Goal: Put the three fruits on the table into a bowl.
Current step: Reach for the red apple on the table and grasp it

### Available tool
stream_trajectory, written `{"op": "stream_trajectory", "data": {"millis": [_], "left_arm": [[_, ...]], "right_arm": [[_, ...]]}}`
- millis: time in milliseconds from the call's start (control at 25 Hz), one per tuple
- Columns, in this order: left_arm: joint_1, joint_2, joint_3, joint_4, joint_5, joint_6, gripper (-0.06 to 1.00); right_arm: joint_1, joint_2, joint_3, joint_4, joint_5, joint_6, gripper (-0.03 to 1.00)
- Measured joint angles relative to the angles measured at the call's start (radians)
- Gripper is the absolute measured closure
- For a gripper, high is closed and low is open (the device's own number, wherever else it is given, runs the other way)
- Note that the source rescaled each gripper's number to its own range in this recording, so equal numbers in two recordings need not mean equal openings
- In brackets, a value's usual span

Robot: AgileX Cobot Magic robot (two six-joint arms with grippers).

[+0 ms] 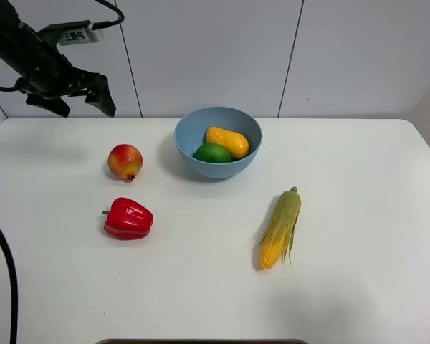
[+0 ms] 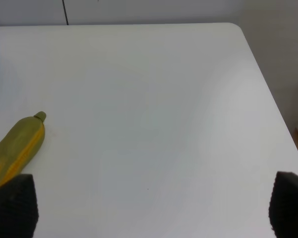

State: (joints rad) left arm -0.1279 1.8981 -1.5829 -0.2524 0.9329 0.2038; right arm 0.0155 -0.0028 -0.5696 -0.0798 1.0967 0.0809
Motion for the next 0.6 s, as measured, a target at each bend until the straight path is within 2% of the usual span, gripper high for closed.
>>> {"op": "stream_trajectory", "data": {"millis": [280,600], "left_arm": [[-0.040,0.147,-0.070,-0.002,-0.003,-0.076,-0.06],[-0.043,0.247,-0.071,-0.001,-0.010,-0.109,-0.06]], "right_arm": [[0.000,0.000,0.000,0.000,0.000,0.000,0.04],[0.000,0.000,0.000,0.000,0.000,0.000,0.04]]}}
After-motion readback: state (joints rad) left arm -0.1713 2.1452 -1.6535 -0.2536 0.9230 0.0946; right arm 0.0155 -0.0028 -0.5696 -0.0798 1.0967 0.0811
